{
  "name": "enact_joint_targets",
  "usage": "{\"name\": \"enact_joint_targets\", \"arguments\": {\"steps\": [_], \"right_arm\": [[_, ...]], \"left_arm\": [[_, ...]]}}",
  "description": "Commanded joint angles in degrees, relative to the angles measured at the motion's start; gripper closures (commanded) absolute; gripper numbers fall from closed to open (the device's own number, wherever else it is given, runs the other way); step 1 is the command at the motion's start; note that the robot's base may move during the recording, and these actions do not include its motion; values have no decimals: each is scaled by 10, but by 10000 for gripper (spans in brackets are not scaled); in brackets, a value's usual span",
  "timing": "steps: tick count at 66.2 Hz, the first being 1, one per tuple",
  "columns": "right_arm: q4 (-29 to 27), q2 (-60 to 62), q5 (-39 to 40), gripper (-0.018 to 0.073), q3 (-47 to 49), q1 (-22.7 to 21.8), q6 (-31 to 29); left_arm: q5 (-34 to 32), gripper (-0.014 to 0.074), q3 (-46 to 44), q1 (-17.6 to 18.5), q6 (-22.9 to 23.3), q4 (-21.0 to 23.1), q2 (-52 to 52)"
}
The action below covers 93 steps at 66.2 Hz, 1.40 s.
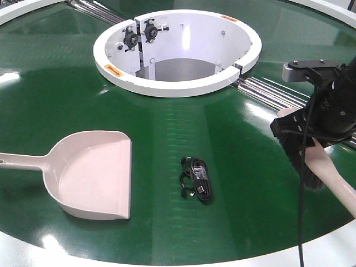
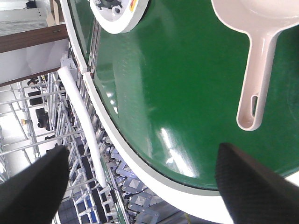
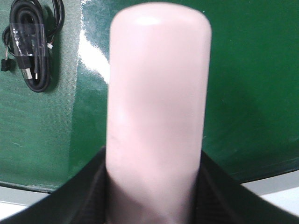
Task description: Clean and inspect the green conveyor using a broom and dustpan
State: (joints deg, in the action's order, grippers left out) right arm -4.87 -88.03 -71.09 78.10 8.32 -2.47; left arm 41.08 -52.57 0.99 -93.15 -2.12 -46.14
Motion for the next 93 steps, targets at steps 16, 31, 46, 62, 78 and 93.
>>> {"name": "enact_joint_targets", "arguments": {"steps": [16, 31, 46, 62, 78, 93], "right_arm": [[1, 24, -28, 563, 14, 0, 0], [1, 24, -28, 563, 14, 0, 0], [0, 24, -28, 563, 14, 0, 0], [0, 24, -28, 563, 14, 0, 0], [0, 24, -28, 563, 14, 0, 0], [0, 24, -28, 563, 14, 0, 0]], "left_arm": [[102, 4, -62, 2, 44, -9, -69], [293, 4, -179, 2, 80, -45, -238], [311, 11, -261, -1, 80, -68, -382], [311, 11, -265, -16, 110, -88, -468], [311, 11, -268, -33, 110, -99, -503], [311, 11, -307, -34, 138, -104, -541]]}}
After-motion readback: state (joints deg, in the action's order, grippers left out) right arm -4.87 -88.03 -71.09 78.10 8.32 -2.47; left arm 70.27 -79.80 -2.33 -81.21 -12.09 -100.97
